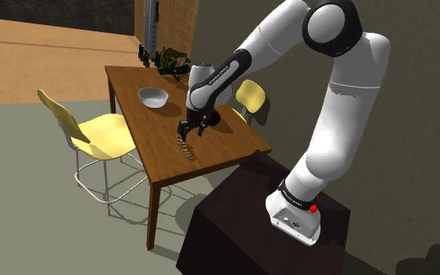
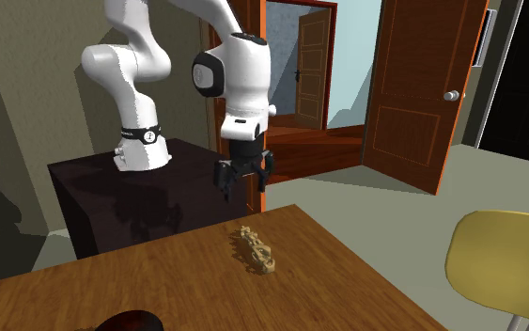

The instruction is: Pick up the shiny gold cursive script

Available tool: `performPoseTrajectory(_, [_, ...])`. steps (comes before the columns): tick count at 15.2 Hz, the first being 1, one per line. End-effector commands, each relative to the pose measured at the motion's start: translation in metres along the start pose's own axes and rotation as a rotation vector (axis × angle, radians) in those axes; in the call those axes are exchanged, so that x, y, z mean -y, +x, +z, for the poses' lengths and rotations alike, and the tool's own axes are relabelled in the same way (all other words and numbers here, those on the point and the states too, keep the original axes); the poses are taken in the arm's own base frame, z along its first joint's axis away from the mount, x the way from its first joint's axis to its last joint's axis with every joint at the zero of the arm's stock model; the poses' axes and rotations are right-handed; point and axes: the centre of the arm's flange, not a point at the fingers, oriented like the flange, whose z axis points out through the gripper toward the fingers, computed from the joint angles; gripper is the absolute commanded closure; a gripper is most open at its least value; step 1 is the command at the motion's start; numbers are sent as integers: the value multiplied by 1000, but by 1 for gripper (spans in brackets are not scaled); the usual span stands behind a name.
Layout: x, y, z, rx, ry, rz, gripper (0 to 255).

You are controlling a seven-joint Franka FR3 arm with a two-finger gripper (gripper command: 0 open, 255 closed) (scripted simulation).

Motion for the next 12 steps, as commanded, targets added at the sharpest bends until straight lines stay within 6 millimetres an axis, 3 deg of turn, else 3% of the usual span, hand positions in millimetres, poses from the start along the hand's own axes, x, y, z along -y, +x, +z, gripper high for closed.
performPoseTrajectory(1, [-3, 14, 23, -3, -7, 7, 0])
performPoseTrajectory(4, [-1, 37, 55, -8, -16, 17, 0])
performPoseTrajectory(12, [-1, 42, 98, -9, -17, 18, 0])
